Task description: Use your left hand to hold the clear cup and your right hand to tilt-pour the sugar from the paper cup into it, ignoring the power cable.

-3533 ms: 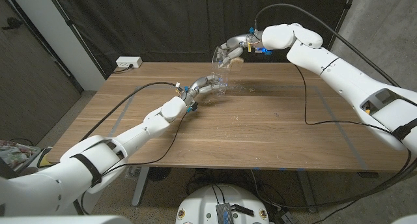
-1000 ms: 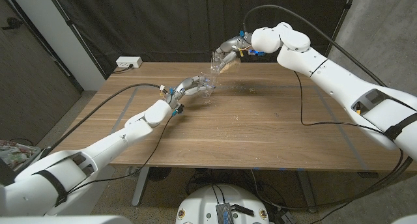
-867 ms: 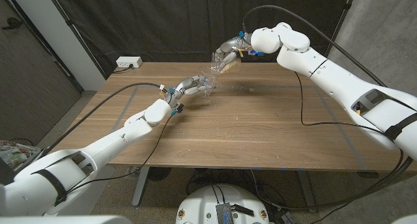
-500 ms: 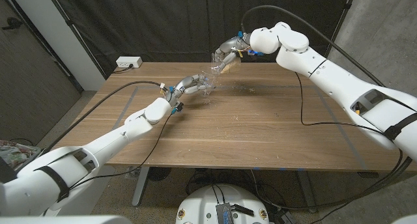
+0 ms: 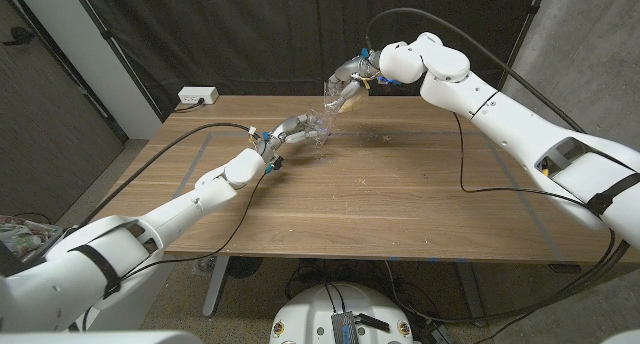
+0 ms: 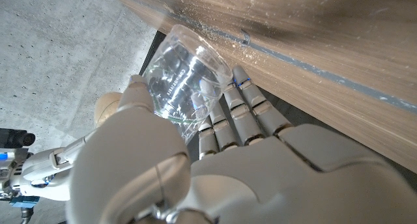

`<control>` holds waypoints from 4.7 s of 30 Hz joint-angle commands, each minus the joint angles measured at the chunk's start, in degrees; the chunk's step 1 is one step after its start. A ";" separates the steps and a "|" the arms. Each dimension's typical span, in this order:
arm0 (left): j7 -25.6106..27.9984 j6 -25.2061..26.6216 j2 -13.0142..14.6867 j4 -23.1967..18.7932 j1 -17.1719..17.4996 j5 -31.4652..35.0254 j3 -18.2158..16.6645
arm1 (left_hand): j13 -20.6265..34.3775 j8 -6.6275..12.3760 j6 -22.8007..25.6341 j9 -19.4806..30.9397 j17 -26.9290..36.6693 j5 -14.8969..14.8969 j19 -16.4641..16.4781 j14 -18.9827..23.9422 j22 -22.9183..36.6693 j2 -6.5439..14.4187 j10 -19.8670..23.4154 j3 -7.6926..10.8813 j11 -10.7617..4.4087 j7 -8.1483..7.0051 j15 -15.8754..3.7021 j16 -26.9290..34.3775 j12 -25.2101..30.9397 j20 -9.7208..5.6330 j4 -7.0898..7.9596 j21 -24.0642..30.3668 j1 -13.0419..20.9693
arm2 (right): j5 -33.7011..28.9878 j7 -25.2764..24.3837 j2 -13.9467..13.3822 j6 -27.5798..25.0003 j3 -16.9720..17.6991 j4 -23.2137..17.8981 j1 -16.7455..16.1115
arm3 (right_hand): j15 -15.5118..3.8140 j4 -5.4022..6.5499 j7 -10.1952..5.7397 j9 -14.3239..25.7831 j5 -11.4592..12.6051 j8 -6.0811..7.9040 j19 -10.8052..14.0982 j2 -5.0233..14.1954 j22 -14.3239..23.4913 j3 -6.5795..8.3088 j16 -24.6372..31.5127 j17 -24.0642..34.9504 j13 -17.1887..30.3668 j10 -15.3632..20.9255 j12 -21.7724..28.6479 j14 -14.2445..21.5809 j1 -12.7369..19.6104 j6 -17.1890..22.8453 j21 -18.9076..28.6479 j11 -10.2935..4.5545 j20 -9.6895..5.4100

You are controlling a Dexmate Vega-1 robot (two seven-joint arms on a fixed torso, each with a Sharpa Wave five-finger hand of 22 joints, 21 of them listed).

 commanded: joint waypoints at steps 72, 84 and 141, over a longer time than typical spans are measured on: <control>-6.00 -16.12 -13.94 31.38 -9.74 2.20 0.08 | 0.27 0.73 0.47 0.38 1.04 0.06 -0.20 0.95 -0.12 0.76 0.80 -0.25 -0.11 0.00 -6.90 -1.02 0.22 -3.49 -0.40 0.94 1.24 | -19.61 9.79 4.96 0.05 -6.39 1.49 1.64 | -10.59 0.05 -0.93 0.43 0.21 -0.40 -0.54 0.94 -0.28 0.99 -0.19 0.66 1.20 1.66 -0.74 1.05 -0.49 2.29 0.32 -0.44 -6.46; -5.96 -15.15 -15.10 33.24 -10.81 2.32 0.35 | 0.29 0.83 0.62 0.36 1.13 0.05 -0.23 1.13 -0.15 0.78 0.98 -0.30 -0.12 -0.02 -7.00 -1.08 0.24 -3.56 -0.47 1.05 1.42 | -23.53 9.38 5.02 0.84 -7.70 1.09 1.60 | -10.61 0.02 -0.91 0.44 0.23 -0.42 -0.56 1.01 -0.30 1.09 -0.18 0.72 1.34 1.83 -0.80 1.20 -0.49 2.62 0.37 -0.25 -6.44; -3.37 -12.45 -17.59 34.35 -10.76 -0.63 2.30 | 0.48 0.96 0.67 0.20 1.57 0.03 -0.10 1.50 -0.22 0.91 1.18 -0.74 -0.20 -0.13 -7.02 -1.34 0.16 -3.85 -0.33 1.66 1.51 | -14.65 18.57 2.90 -0.55 0.24 0.73 10.17 | -10.58 0.01 -1.60 0.54 0.10 -1.04 -1.25 0.55 -0.49 1.17 -0.67 0.82 1.33 2.05 -1.87 1.34 -1.18 3.16 0.24 -0.77 -6.06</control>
